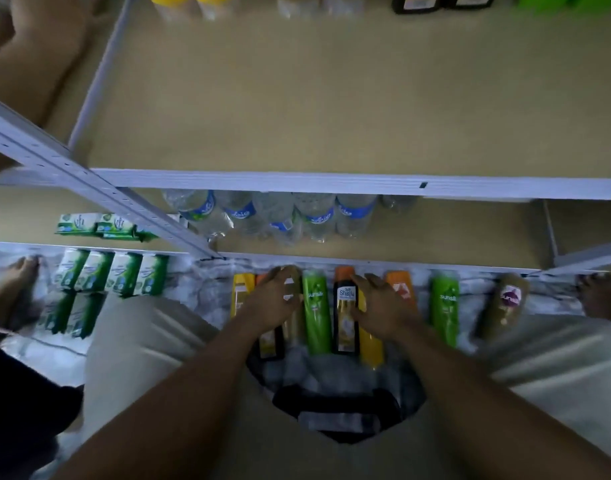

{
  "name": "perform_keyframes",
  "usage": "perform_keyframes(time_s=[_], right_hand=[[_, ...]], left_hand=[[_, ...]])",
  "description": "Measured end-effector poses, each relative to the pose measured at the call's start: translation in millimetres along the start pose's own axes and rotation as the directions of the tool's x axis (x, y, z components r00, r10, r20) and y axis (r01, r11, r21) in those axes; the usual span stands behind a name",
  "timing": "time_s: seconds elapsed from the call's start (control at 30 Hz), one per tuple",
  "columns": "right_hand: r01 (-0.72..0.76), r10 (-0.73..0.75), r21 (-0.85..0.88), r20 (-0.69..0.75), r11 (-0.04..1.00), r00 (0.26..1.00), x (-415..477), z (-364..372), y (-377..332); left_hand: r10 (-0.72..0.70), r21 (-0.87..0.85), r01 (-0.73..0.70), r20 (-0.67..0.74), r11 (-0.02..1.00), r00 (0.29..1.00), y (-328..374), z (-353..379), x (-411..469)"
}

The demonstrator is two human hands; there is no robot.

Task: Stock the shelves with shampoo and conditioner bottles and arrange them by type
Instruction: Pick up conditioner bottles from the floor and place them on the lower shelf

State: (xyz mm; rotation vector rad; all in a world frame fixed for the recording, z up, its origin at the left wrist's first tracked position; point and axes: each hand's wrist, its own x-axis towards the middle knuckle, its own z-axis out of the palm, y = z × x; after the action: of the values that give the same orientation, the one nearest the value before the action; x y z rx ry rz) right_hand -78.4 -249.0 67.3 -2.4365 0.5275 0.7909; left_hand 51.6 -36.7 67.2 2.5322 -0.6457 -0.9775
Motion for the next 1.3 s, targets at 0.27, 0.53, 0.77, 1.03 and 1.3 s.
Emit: perform_keyframes(time_s=[0.27, 0.53, 0.77, 1.03, 1.3], right_hand=[[-0.072, 0.073, 0.149, -0.003, 0.986, 0.997, -7.4, 51.8, 19.7], [-0.043, 0.07, 0.243, -0.102, 0.969, 0.992, -20.6, 57.8, 35.1], [-0.02, 0.059, 0.284, -0.13, 0.959, 0.99, -12.1, 64.9, 42.2], [-0.078, 0.11, 0.319, -0.084, 0.945, 0.99, 10.5, 93.8, 54.3], [-0.132, 0.174, 0.418, -0.062, 0.899, 0.983, 45.0, 129.1, 43.5]], left_hand=[[-0.034, -0.016, 0.034, 0.02, 0.999, 0.999, -16.1, 43.4, 1.1], [-0.048, -0.056, 0.047, -0.016, 0.997, 0.999, 15.1, 43.0, -29.5], [-0.019, -0.002, 0.019, 0.022, 1.0, 1.0, 2.1, 94.9, -24.3], [-0.066, -0.063, 0.068, 0.029, 0.996, 0.997, -18.9, 107.8, 10.5], [-0.37, -0.141, 0.353, -0.128, 0.925, 0.92, -83.4, 109.2, 33.0]])
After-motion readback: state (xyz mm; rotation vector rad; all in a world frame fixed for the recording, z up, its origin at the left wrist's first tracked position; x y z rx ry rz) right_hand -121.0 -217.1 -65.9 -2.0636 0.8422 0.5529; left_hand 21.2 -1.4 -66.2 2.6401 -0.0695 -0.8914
